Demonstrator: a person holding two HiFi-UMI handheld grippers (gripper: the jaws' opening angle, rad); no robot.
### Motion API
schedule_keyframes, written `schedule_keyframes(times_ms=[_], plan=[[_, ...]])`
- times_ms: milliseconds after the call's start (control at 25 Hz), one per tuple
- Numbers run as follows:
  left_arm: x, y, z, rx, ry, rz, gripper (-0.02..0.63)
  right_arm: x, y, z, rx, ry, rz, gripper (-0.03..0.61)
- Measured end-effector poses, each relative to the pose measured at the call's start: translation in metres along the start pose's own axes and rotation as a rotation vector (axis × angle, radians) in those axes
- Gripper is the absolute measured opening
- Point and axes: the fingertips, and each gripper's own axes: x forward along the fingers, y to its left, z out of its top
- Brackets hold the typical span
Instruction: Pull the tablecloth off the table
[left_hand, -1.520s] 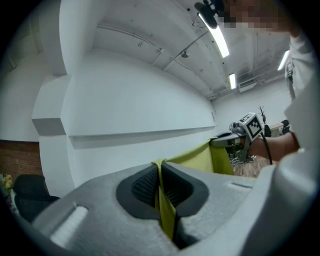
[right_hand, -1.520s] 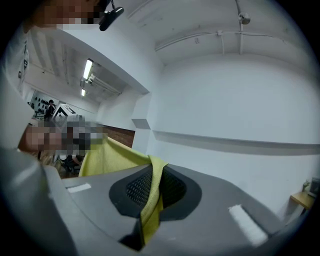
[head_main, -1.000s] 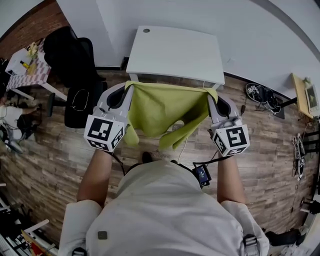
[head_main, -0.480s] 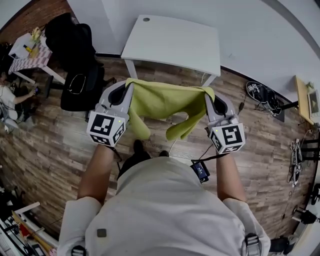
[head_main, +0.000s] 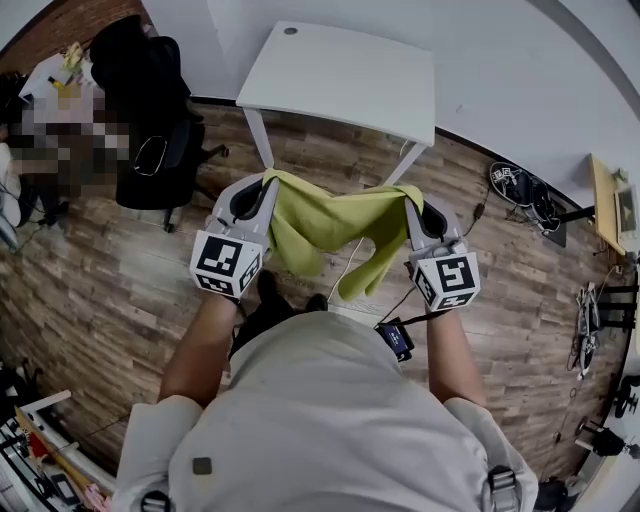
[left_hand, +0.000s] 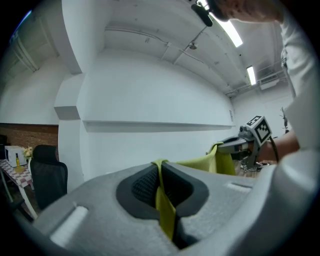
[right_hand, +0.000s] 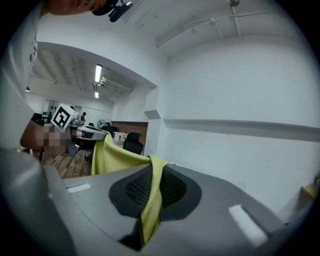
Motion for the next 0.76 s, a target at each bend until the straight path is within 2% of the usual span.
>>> schedule_keyframes(times_ms=[760], plan=[[0.005, 0.003, 0.002, 0.007, -0.013, -0.001, 0.005, 0.006, -0.007, -0.004, 0.007, -0.006, -0.012, 0.014]])
